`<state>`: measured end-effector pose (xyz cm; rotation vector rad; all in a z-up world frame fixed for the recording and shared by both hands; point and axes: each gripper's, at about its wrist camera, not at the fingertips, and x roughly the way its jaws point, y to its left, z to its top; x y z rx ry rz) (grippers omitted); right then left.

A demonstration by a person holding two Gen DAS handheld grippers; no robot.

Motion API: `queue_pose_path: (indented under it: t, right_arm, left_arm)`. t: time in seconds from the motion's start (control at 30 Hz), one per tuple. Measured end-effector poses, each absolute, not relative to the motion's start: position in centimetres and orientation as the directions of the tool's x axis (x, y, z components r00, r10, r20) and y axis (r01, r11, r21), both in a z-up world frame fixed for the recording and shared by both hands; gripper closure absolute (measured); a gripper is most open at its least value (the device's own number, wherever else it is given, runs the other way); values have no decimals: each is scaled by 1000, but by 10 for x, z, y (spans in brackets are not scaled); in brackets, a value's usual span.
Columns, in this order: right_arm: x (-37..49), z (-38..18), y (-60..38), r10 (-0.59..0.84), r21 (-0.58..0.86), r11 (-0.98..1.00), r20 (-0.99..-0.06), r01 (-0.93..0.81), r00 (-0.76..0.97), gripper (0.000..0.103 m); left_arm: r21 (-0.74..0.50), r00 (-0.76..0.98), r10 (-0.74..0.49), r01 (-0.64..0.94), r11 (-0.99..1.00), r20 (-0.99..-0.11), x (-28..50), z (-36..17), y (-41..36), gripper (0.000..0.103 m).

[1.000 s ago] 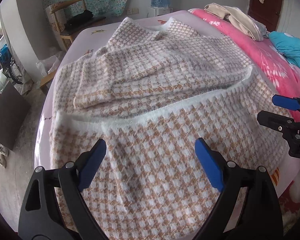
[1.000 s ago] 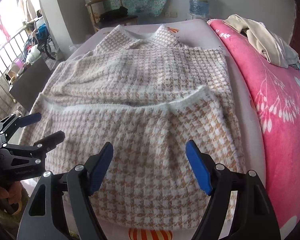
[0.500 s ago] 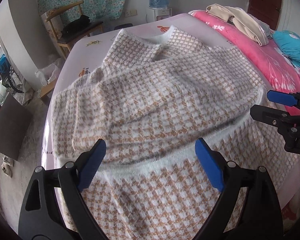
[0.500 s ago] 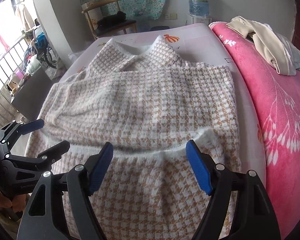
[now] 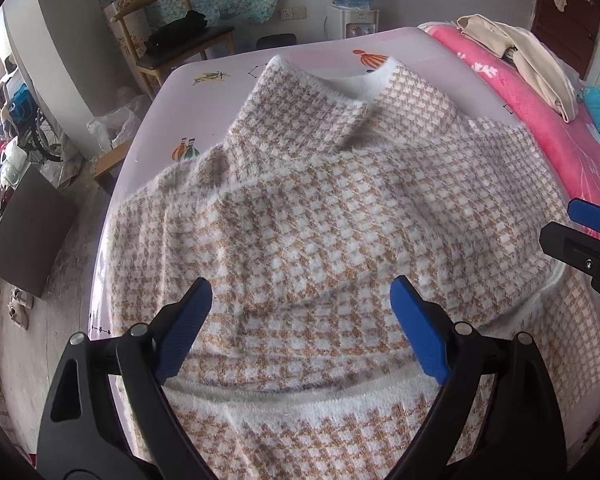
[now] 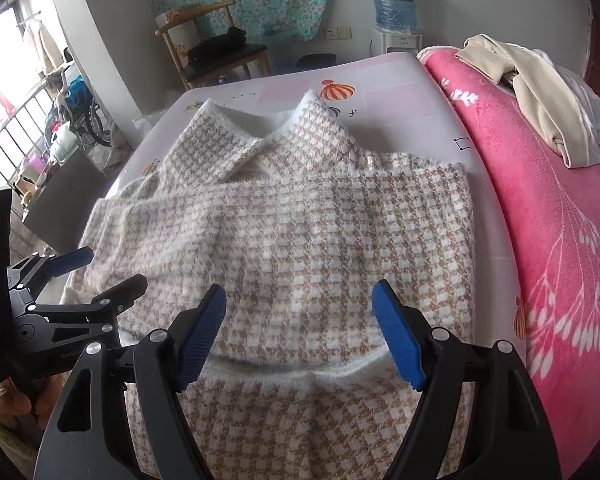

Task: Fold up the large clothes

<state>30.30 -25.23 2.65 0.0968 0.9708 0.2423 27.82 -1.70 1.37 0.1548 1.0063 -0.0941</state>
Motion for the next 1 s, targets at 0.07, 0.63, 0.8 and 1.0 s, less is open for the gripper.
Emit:
queue_pose_path:
  t: [0.07, 0.63, 0.8, 1.0]
  right_arm:
    - [307, 28, -250, 241, 183, 970, -806, -160, 540, 24]
    - [355, -36, -228, 97, 18, 981, -910, -195, 403, 6]
    - [358, -37, -235, 137, 57, 975, -915, -214, 380, 6]
    - [381, -29, -245, 189, 122, 965, -937, -232, 293, 6]
  left_arm:
    - [90, 528, -3, 149, 985, -849, 281, 12, -16, 16]
    - [71, 472, 5, 123, 990, -881, 310, -22, -5, 8]
    - [3, 465, -55, 123, 992, -884, 313, -27, 4, 7]
    - [21, 522, -73, 173, 985, -850, 305, -30, 6, 7]
